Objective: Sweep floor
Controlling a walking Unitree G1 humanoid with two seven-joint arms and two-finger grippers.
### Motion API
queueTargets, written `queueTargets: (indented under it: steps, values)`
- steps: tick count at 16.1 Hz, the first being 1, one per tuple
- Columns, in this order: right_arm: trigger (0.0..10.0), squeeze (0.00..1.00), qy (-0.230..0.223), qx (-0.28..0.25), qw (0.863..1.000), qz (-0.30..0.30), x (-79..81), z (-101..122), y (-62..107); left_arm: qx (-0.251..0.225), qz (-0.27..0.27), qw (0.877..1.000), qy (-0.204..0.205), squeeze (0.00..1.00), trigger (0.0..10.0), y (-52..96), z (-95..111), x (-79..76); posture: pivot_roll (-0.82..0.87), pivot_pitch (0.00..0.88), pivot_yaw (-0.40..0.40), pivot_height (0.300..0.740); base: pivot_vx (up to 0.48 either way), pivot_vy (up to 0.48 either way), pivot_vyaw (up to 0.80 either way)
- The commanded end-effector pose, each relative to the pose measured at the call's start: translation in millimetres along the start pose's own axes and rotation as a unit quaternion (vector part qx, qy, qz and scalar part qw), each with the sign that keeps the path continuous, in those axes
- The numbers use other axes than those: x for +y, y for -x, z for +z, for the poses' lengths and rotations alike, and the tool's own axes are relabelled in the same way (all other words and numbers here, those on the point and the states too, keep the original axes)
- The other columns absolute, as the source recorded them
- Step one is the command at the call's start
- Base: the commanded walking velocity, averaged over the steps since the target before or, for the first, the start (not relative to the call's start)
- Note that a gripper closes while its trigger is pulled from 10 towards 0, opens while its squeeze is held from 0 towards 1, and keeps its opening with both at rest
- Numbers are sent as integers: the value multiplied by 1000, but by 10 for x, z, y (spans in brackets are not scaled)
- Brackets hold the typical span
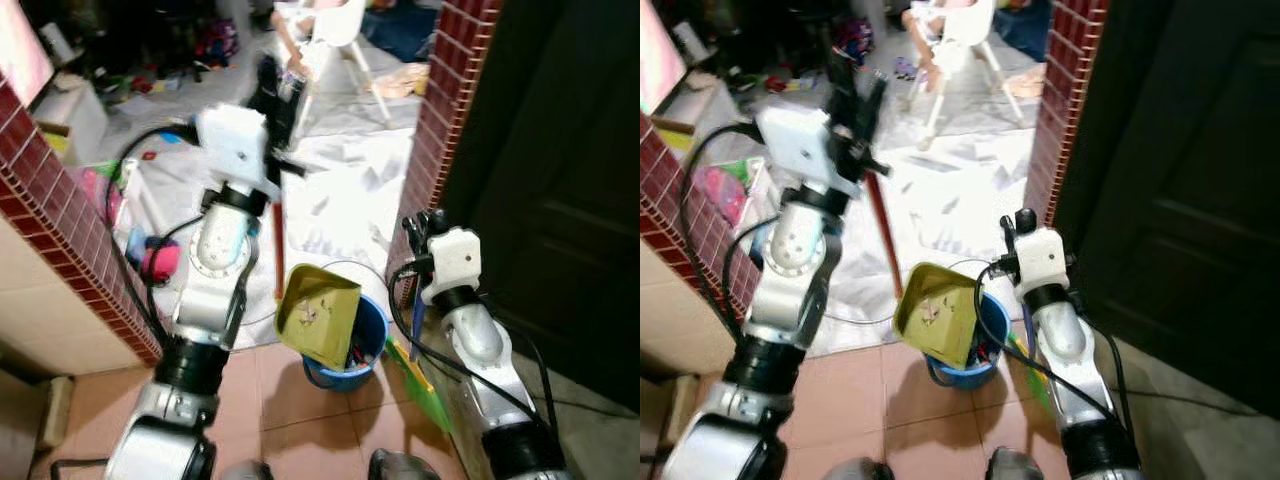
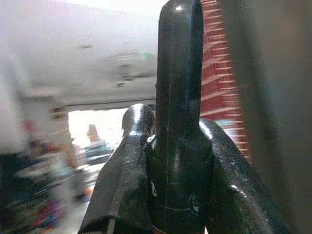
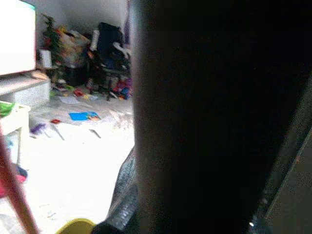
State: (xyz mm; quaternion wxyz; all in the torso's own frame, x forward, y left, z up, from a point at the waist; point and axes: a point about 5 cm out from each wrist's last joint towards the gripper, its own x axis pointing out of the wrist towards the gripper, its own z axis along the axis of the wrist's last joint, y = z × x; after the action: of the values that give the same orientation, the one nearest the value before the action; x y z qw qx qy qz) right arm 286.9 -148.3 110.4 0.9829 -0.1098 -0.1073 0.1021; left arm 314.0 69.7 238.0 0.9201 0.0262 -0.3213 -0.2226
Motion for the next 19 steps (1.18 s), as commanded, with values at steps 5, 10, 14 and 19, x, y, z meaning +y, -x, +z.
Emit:
queueTargets:
  steps: [5,10,14,19]
  values:
    - [10000,0,15,-33,999,1,-23,128,-92,16,-251,967,-25,0,10000,41,17,-375,-87,0,70,740,0,0,0]
    - [10000,0,20,-33,999,3,-24,119,-77,3,-281,958,-63,0,10000,42,88,-377,-89,0,63,740,0,0,0]
    - [10000,0,24,-34,999,6,-25,120,-99,-3,-334,936,-112,0,10000,-52,240,-400,-83,0,58,740,0,0,0]
    - [10000,0,27,-34,999,9,-5,114,-96,5,-348,933,-96,0,10000,-30,259,-472,-87,0,57,740,0,0,0]
